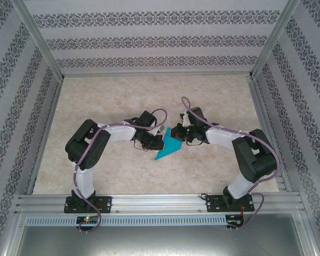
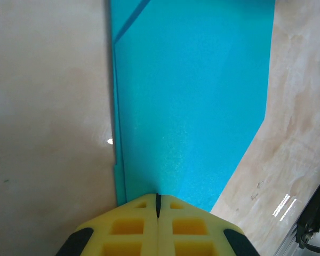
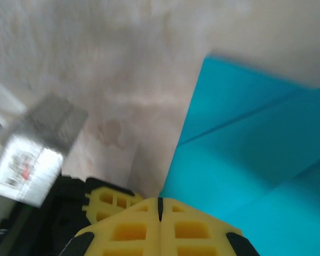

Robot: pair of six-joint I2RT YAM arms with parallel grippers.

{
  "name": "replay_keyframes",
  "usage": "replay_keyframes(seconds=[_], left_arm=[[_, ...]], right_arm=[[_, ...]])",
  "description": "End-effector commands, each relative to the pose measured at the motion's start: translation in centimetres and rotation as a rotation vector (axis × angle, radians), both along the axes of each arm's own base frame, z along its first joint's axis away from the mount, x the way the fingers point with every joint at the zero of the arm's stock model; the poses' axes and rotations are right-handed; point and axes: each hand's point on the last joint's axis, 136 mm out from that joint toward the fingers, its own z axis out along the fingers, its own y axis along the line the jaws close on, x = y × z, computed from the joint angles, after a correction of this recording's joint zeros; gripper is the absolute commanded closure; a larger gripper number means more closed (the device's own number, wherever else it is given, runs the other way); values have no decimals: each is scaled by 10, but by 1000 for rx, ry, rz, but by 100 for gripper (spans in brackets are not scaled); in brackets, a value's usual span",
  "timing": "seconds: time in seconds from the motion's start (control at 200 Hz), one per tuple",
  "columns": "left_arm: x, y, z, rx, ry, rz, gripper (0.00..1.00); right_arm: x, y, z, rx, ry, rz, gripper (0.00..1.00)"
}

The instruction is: Fold a paper plane with a square sheet of paper (pick it up from the middle)

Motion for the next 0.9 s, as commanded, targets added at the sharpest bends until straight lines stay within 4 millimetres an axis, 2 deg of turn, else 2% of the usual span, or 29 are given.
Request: replay_keyframes(seconds=[0.0, 0.12, 0.335, 0.48, 0.58, 0.724, 0.894], left_arm=[[-25, 32, -42, 160, 129, 25, 100], [-26, 33, -42, 163, 134, 26, 100], [-26, 32, -43, 161, 137, 25, 100], [-28, 34, -44, 170, 143, 22, 100], [-32, 37, -46, 185, 154, 13, 100], [-39, 43, -51, 194, 170, 4, 100], [-41, 44, -51, 180, 170, 3, 100]], right_arm=[[-8, 9, -19, -16, 55, 17, 100], [-11, 17, -28, -5, 82, 51, 100], [-25, 21, -39, -15, 116, 86, 100], [-24, 13, -48, -75, 125, 94, 100], [-11, -5, -53, -112, 112, 56, 100], [22, -40, -56, -89, 111, -68, 100], [53, -69, -58, -83, 120, -178, 100]])
